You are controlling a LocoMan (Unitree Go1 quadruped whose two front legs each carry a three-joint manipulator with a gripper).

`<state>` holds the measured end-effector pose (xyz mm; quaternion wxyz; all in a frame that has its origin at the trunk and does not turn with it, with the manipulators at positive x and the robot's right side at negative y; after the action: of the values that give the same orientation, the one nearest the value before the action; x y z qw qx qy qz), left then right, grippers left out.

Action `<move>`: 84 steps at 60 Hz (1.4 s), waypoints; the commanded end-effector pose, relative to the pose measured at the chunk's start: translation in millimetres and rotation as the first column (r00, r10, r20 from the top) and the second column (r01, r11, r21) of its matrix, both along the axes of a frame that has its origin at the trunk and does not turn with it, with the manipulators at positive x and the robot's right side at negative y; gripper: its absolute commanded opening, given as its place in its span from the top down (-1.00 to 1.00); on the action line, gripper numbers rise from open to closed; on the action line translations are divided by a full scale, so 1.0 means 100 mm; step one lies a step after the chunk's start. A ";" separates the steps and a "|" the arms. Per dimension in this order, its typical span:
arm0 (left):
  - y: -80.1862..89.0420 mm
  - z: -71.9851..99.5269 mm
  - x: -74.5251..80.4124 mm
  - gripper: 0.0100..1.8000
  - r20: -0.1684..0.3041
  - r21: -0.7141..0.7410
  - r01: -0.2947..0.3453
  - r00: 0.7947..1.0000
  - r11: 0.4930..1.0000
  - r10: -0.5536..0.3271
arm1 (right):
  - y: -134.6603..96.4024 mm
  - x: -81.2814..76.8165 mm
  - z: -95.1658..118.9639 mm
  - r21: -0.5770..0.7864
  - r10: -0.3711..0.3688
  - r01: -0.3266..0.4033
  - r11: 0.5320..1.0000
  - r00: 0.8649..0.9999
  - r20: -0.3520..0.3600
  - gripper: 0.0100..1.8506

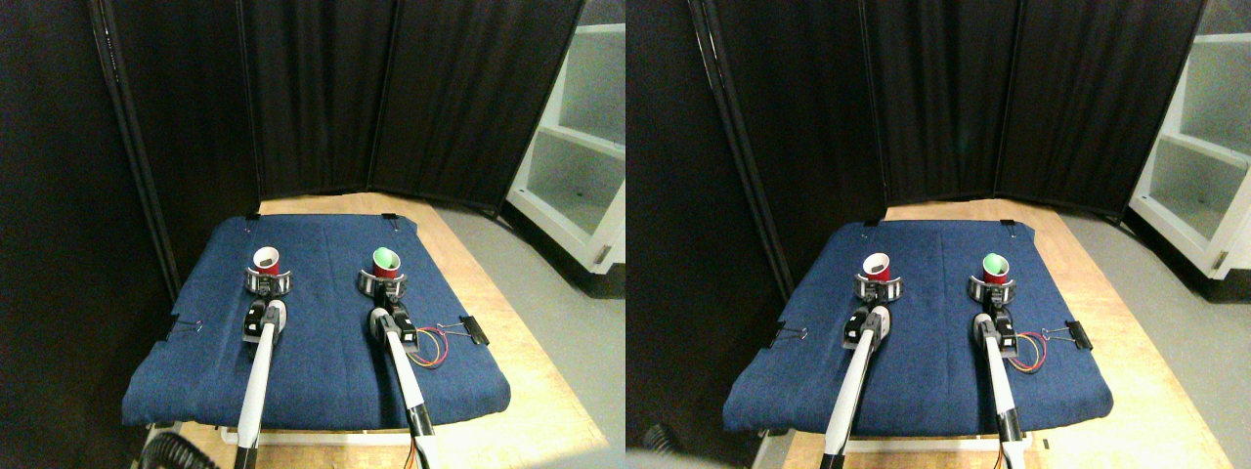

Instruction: Pour (bimanual)

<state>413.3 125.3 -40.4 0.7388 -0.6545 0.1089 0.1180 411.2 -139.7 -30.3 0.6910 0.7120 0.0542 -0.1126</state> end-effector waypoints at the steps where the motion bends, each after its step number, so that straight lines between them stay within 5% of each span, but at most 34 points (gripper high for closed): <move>1: 0.00 -0.01 0.02 -0.27 0.006 0.013 -0.005 1.000 1.000 0.005 | 0.03 0.03 0.03 0.016 0.007 -0.007 1.000 1.000 0.015 -0.21; 8: 0.02 -0.02 0.04 -0.19 0.013 0.015 -0.043 0.999 0.999 0.043 | 0.02 0.04 0.03 0.004 0.001 -0.001 1.000 1.000 0.009 -0.24; 12: 0.03 -0.01 0.04 0.38 0.054 0.079 -0.083 0.995 0.993 0.079 | 0.04 0.02 0.05 -0.095 -0.049 0.050 0.994 0.999 0.008 0.41; 16: 0.03 0.00 0.04 0.64 0.071 0.105 -0.110 0.992 0.988 0.103 | 0.05 0.02 0.06 -0.106 -0.070 0.070 0.992 0.998 0.010 0.46; 56: 0.00 0.06 -0.01 0.64 0.087 0.121 -0.069 0.994 0.990 0.058 | 0.06 -0.01 0.08 -0.133 -0.081 0.082 0.988 0.997 0.019 0.51; 67: -0.07 0.15 -0.08 0.64 0.098 0.107 -0.022 0.995 0.994 0.012 | 0.09 -0.02 0.19 -0.137 -0.022 0.036 0.990 0.995 0.102 0.50; 84: -0.22 0.31 -0.17 0.64 0.099 0.078 0.026 0.995 0.997 -0.034 | 0.13 -0.05 0.40 -0.214 0.029 -0.001 0.977 0.991 0.129 0.52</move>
<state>396.0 109.9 -21.2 0.7724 -0.6217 0.0920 0.0922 404.3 -129.2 -4.6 0.7611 0.6417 0.0219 -0.0918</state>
